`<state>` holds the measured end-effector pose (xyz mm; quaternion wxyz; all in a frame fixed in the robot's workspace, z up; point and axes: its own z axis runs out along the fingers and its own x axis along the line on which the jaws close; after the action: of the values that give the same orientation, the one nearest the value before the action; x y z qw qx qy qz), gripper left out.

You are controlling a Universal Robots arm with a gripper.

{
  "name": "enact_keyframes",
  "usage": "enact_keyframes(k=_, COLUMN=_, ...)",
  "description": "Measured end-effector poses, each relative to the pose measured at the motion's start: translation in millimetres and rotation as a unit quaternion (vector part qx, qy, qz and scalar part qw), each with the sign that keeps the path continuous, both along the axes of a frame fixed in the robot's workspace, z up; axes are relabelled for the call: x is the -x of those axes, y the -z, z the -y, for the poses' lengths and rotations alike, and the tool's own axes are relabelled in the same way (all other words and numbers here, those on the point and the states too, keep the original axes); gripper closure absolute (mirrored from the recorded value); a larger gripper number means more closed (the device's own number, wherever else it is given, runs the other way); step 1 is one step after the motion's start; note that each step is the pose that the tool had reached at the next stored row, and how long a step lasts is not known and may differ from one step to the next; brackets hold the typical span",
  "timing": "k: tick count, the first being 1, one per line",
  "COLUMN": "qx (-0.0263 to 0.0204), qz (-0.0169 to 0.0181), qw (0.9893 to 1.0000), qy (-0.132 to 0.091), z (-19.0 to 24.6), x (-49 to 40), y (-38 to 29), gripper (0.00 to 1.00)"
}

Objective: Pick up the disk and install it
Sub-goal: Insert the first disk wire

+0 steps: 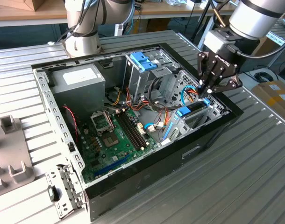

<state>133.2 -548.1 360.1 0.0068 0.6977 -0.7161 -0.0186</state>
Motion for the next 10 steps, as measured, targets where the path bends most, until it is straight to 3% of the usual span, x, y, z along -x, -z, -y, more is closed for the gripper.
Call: enact_keyframes(k=10, qx=-0.0014, qz=0.0000, qw=0.9993, qy=0.036, z=0.0, x=1.9, y=6.5, gripper=0.82)
